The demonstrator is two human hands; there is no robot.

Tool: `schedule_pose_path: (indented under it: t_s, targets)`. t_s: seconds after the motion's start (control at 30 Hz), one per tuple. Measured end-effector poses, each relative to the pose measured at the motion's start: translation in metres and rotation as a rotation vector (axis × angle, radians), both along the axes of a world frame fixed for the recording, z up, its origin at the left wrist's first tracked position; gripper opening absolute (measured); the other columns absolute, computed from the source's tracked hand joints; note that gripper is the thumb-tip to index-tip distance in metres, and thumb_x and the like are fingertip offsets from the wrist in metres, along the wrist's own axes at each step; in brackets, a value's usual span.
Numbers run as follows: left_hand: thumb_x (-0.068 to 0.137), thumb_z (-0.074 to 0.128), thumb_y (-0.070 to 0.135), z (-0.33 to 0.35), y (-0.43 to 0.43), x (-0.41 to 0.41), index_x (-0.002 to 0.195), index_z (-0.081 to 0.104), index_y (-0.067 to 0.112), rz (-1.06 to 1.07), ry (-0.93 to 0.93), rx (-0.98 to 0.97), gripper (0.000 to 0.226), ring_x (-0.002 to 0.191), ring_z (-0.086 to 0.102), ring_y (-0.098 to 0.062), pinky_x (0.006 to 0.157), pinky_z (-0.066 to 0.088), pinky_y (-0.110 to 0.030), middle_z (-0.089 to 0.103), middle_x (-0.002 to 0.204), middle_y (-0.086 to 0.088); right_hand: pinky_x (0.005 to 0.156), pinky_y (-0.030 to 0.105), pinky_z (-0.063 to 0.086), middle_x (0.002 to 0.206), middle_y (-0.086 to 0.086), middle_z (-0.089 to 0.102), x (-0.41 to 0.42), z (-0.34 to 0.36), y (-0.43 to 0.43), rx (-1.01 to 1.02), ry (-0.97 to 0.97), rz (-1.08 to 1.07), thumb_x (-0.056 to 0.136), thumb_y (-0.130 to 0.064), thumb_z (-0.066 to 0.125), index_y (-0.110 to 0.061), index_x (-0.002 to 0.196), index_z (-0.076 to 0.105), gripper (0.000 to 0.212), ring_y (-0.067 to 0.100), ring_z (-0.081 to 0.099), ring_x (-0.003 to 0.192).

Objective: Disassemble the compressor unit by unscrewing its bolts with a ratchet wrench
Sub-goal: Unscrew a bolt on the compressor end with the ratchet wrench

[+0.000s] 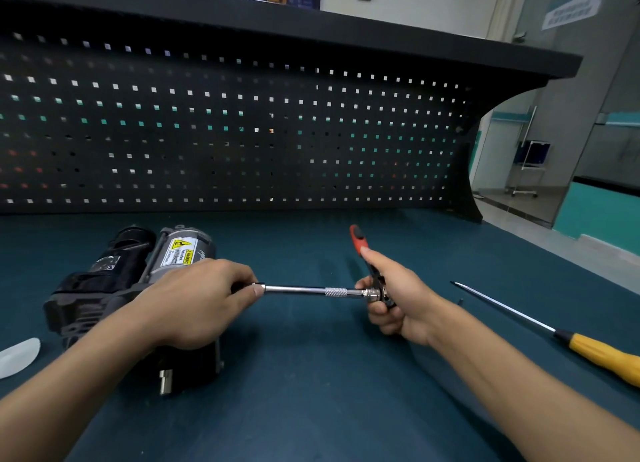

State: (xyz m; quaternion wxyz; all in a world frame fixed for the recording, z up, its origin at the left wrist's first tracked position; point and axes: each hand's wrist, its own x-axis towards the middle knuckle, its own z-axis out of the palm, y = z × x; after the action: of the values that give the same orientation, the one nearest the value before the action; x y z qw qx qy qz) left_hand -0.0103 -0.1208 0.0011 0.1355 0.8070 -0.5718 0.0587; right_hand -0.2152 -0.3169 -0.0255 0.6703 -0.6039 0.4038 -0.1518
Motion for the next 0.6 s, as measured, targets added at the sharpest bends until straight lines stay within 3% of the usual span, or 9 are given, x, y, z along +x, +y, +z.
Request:
schedule_pose_path:
  t_s: [0.13,0.23,0.43,0.6]
  targets:
    - [0.097,0.04,0.058,0.0,-0.001,0.0,0.079,0.054,0.033,-0.002,-0.019,-0.001,0.035,0.066,0.053,-0.002,0.055,0.034,-0.023,0.059,0.068,0.01,0.036,0.019,0.014,0.045,-0.004,0.03,0.0,-0.001,-0.002,0.111,0.053,0.046,0.088,-0.065,0.056,-0.022,0.062,0.036,0.054,0.009,0.018,0.035]
    - [0.097,0.039,0.058,0.0,0.0,0.001,0.081,0.055,0.034,-0.008,-0.006,0.008,0.033,0.067,0.054,-0.002,0.057,0.035,-0.024,0.059,0.069,0.011,0.035,0.018,0.016,0.044,-0.003,0.032,0.002,-0.005,-0.003,0.068,0.008,0.026,0.092,-0.053,0.058,-0.023,0.065,0.038,0.045,0.009,0.019,0.034]
    - [0.096,0.04,0.058,0.0,0.0,0.002,0.09,0.058,0.037,-0.016,0.004,0.022,0.029,0.073,0.054,0.001,0.06,0.037,-0.024,0.06,0.074,0.014,0.038,0.02,0.022,0.047,-0.002,0.041,0.008,-0.019,-0.007,-0.254,-0.147,-0.053,0.089,-0.053,0.067,-0.021,0.067,0.044,0.045,0.014,0.032,0.041]
    - [0.096,0.041,0.057,0.0,-0.001,0.002,0.094,0.058,0.037,-0.026,0.01,0.026,0.027,0.076,0.054,0.002,0.063,0.038,-0.024,0.061,0.079,0.016,0.044,0.023,0.036,0.05,-0.009,0.047,0.007,-0.026,-0.01,-0.532,-0.239,-0.064,0.087,-0.049,0.071,-0.028,0.054,0.045,0.048,0.015,0.047,0.046]
